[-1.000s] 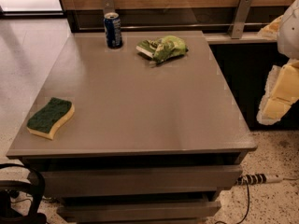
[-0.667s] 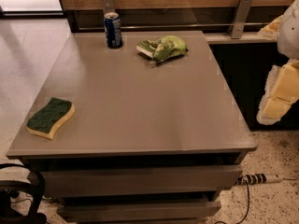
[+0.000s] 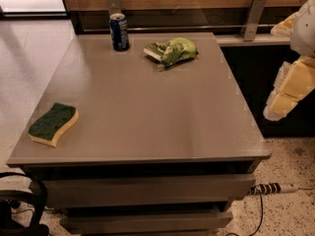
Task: Move green jalapeno chip bag near sponge
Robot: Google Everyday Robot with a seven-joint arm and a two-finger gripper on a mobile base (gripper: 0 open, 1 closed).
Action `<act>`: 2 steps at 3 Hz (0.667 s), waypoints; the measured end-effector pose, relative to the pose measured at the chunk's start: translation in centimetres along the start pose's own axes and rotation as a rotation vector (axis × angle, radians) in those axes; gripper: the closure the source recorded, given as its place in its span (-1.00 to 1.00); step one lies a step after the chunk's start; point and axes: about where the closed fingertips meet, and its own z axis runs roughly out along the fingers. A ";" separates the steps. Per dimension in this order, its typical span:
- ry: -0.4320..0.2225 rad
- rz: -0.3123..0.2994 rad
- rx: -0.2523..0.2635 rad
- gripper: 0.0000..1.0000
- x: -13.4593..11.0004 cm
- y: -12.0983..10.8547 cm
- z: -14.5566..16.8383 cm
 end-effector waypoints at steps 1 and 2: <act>-0.152 0.086 0.068 -1.00 -0.3 -5.0 1.7; -0.302 0.139 0.145 -1.00 -2.1 -10.7 3.1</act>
Offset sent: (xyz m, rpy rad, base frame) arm 0.1828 -0.0126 0.0285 0.4479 -0.3365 -0.1041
